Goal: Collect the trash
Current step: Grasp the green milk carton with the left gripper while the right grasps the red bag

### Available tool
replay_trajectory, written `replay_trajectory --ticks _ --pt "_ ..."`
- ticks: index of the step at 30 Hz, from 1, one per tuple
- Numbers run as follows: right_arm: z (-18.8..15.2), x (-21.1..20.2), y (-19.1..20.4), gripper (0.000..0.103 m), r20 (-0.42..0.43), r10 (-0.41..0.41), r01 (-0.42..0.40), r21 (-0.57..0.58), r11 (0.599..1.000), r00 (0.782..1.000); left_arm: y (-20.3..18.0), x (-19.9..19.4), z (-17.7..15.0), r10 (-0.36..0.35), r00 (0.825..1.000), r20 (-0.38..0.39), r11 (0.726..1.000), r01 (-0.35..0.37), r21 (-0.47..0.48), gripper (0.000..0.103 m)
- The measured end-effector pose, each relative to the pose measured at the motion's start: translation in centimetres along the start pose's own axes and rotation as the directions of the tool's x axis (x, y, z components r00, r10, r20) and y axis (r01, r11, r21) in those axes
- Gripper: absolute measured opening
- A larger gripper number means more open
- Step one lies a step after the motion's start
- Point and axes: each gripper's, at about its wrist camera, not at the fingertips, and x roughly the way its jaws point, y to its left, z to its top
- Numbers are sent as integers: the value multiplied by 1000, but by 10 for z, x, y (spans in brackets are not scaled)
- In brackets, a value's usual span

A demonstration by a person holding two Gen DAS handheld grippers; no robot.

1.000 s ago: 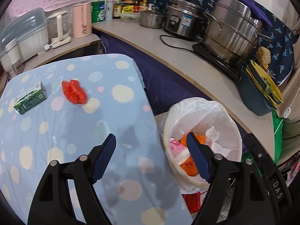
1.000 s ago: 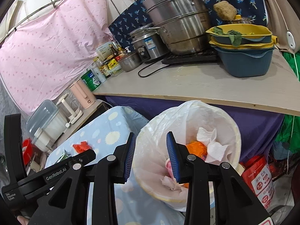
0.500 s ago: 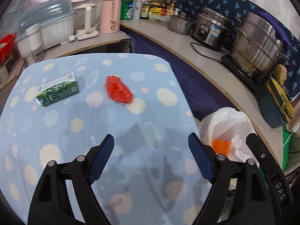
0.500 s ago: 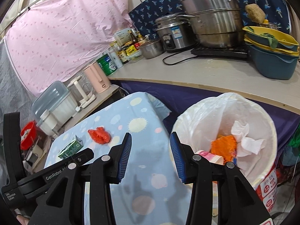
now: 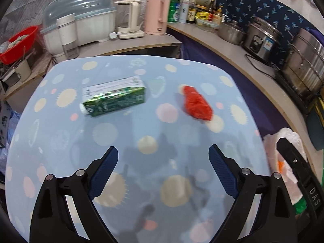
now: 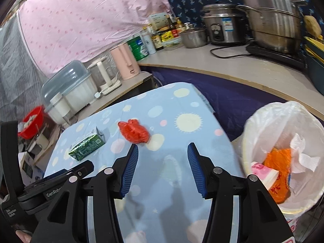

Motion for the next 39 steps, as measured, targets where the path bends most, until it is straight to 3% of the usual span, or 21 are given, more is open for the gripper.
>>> replay_trajectory --ticks 13,22,30,36,37,39 --pt "4 85 47 58 -95 14 -21 -66 998 995 78 37 24 113 993 22 994 -113 -1 93" --pt "12 134 59 58 -136 6 -17 -79 997 991 106 66 44 134 991 21 991 -134 2 93" --pt "19 166 65 59 -165 8 -23 -88 996 986 112 91 60 102 994 38 990 -105 91 96" --pt "20 184 67 60 -186 26 -42 -81 996 982 107 112 63 30 999 19 991 -32 129 95" --pt "19 184 67 57 -184 23 -39 -87 995 983 105 114 62 26 1000 17 991 -28 134 95" --pt "18 186 68 46 -193 27 -46 -92 995 981 101 115 60 21 1000 19 989 -24 148 85"
